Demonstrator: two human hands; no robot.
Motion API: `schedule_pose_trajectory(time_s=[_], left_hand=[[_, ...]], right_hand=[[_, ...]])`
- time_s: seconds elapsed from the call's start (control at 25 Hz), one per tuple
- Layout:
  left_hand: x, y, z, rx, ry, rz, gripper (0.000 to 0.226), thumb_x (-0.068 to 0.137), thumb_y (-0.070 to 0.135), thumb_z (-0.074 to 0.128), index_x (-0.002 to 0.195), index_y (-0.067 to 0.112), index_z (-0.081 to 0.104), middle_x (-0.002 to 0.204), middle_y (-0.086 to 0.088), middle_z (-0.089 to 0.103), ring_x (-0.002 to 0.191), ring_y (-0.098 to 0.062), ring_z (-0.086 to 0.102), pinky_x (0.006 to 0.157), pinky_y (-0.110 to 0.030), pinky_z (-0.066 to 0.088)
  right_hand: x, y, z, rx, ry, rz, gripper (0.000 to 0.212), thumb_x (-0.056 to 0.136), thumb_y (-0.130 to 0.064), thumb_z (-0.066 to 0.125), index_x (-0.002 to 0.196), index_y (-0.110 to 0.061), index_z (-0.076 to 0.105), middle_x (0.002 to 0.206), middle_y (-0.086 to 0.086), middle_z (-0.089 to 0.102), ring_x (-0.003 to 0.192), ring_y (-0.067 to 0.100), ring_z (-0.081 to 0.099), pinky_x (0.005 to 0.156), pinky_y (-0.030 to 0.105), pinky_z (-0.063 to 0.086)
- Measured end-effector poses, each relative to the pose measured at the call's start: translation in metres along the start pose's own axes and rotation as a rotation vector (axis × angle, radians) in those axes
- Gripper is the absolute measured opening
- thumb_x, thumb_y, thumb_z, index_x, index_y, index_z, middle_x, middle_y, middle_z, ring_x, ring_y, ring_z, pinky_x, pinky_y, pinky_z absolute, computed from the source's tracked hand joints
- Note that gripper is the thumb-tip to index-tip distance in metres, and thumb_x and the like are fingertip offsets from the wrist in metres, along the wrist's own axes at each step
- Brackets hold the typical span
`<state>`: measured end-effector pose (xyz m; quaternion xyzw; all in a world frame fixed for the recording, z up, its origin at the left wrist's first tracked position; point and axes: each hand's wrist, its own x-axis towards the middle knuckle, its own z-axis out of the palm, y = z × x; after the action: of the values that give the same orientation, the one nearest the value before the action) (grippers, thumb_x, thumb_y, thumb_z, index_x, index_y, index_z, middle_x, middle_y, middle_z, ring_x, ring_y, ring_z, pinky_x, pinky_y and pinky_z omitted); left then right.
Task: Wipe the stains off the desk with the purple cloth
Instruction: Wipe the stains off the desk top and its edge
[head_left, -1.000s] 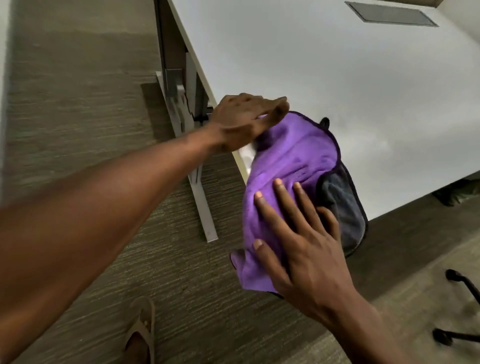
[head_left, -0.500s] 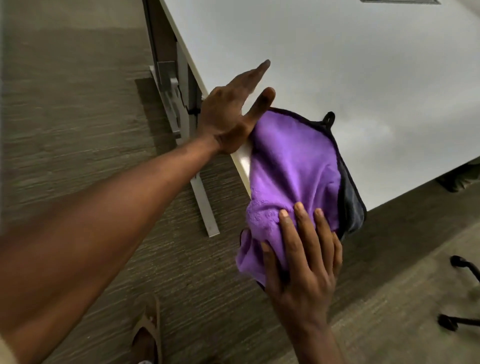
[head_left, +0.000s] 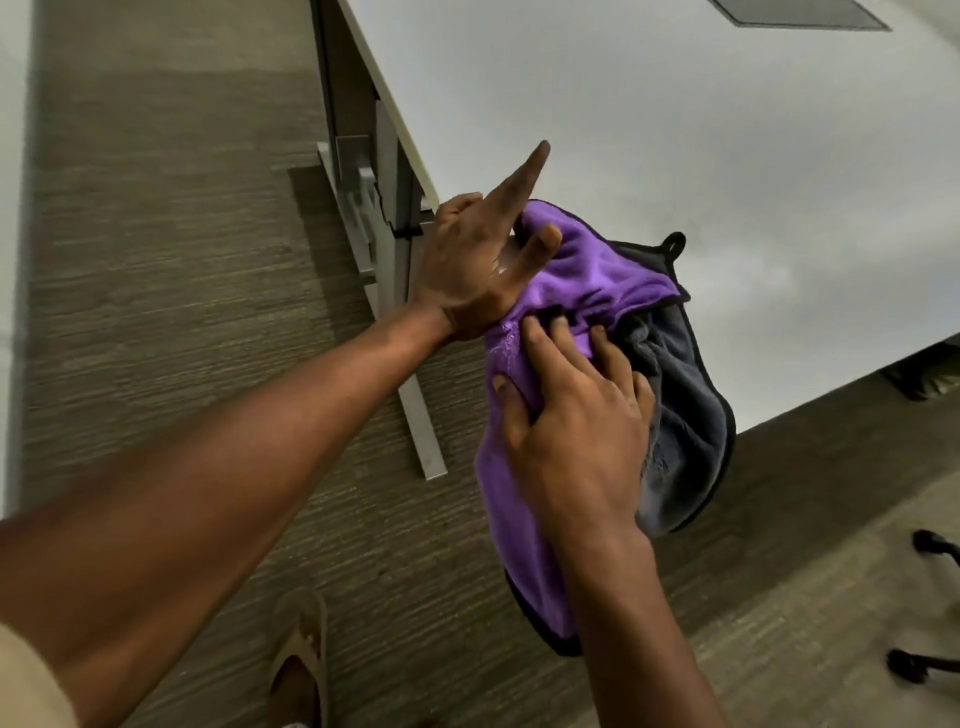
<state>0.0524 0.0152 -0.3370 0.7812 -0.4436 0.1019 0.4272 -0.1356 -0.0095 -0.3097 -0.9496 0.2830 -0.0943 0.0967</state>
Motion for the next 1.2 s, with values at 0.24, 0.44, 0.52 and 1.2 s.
schedule_pose_trajectory(time_s=[0.24,0.44,0.52,1.2], left_hand=[[0.000,-0.006,0.010,-0.033,0.070,-0.021,0.091,0.096,0.074,0.011,0.161,0.012,0.026,0.127,-0.012,0.069,0.110,-0.023,0.068,0.110,-0.042,0.039],[0.000,-0.010,0.014,-0.054,0.101,-0.018,0.087,0.097,0.072,0.013,0.161,0.014,0.027,0.132,-0.006,0.067,0.114,-0.019,0.067,0.112,-0.042,0.036],[0.000,-0.010,0.014,-0.054,0.108,-0.020,0.090,0.096,0.074,0.012,0.161,0.013,0.025,0.128,-0.007,0.069,0.112,-0.019,0.067,0.111,-0.040,0.037],[0.004,-0.003,0.006,0.017,0.021,-0.032,0.083,0.100,0.064,0.023,0.162,0.008,0.019,0.124,-0.018,0.069,0.111,-0.025,0.066,0.103,-0.030,0.035]], right_hand=[[-0.075,0.051,-0.001,0.073,0.107,-0.241,0.079,0.088,-0.057,0.061,0.158,-0.028,0.039,0.167,-0.008,0.033,0.157,0.020,0.027,0.120,0.050,0.033],[-0.070,0.064,-0.006,0.034,0.153,-0.299,0.063,0.088,-0.032,0.068,0.149,-0.026,0.054,0.159,-0.006,0.048,0.149,0.024,0.043,0.107,0.054,0.046],[-0.062,0.051,-0.002,-0.007,0.168,-0.252,0.059,0.087,-0.034,0.063,0.145,-0.024,0.059,0.153,-0.002,0.054,0.144,0.031,0.050,0.105,0.054,0.047],[-0.048,0.025,0.000,-0.122,-0.052,-0.122,0.064,0.102,-0.042,0.039,0.163,-0.033,0.021,0.172,-0.004,0.022,0.158,0.031,0.020,0.122,0.051,0.031]])
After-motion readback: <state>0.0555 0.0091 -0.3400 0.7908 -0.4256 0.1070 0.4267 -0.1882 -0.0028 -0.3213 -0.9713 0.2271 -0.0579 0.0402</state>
